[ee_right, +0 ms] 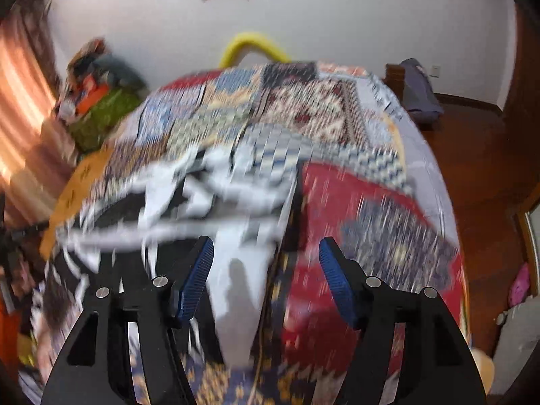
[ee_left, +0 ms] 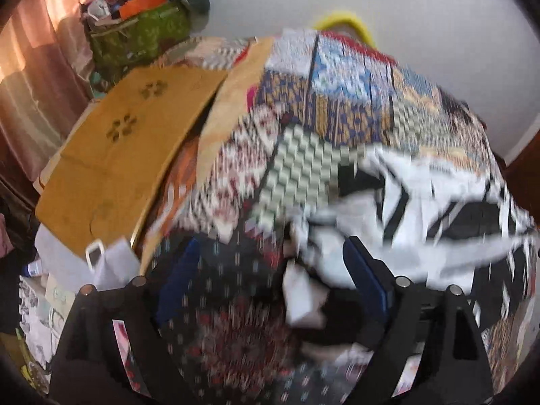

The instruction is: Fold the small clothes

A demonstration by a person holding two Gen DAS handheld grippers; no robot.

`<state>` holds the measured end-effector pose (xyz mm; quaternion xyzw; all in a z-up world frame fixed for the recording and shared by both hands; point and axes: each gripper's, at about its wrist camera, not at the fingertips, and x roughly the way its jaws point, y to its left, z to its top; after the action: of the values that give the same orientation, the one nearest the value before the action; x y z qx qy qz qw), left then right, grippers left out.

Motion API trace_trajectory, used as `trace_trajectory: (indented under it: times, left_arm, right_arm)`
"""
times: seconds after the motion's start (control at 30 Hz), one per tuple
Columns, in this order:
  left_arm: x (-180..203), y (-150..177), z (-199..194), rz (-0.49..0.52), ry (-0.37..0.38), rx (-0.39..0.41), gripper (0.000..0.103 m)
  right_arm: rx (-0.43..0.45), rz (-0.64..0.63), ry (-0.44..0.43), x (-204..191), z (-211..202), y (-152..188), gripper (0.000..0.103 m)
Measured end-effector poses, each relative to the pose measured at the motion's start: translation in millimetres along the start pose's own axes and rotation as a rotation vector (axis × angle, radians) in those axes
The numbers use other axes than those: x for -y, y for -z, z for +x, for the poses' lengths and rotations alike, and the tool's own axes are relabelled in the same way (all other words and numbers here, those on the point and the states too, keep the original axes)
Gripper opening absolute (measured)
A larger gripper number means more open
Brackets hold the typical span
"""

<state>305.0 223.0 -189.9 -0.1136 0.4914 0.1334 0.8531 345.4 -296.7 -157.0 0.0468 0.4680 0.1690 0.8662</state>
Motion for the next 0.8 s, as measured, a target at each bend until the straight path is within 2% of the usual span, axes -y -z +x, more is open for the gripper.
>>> trace_trajectory:
  times: [0.13,0.2,0.23,0.27,0.3,0.33,0.37,0.4,0.53,0.63,0.8]
  left_arm:
    - [5.2,36.6,17.3,0.022,0.042,-0.091,0.087]
    - [11.8,48.6,27.7,0.013,0.073,-0.125,0.083]
    - [14.7,52.5,31.8,-0.001,0.093,-0.136,0.078]
    - [16.7,55.4,34.4,-0.013,0.113,-0.147,0.065]
    - [19.7,58.6,38.4,-0.031,0.154,-0.169,0.047]
    - [22.0,60.7,41.0,-0.043,0.191,-0.188,0.036]
    - [24.7,62.7,40.8,-0.051,0.223,-0.196,0.020]
    - [27.6,63.7,37.8,-0.049,0.232,-0.193,0.013]
    - [33.7,70.6,10.5,-0.004,0.212,-0.154,0.008]
    - [28.5,83.6,-17.1,0.010,0.233,-0.128,0.008]
    - [16.6,116.9,-53.3,0.026,0.259,-0.127,0.008]
  right_arm:
    - [-0.060,-0.023,-0.025,-10.0,13.5,32.7,0.062]
    - [-0.081,-0.001,-0.043,-12.2,23.5,41.9,0.056]
    - [-0.074,0.009,-0.045,-13.1,24.9,43.4,0.048]
    - [-0.070,0.020,-0.058,-14.6,26.1,43.6,0.041]
    - [-0.077,0.030,-0.076,-15.6,26.9,43.0,0.028]
    - [-0.087,0.038,-0.080,-17.1,27.2,42.8,0.021]
    - [-0.092,0.035,-0.081,-19.1,26.6,43.2,0.017]
    - [-0.093,0.024,-0.081,-21.7,24.9,44.1,0.011]
    - [-0.075,-0.003,-0.094,-25.5,3.6,50.4,0.008]
    - [-0.067,-0.016,-0.099,-26.9,-12.3,61.2,0.007]
    - [-0.085,-0.031,-0.102,-25.1,-34.8,90.7,0.007]
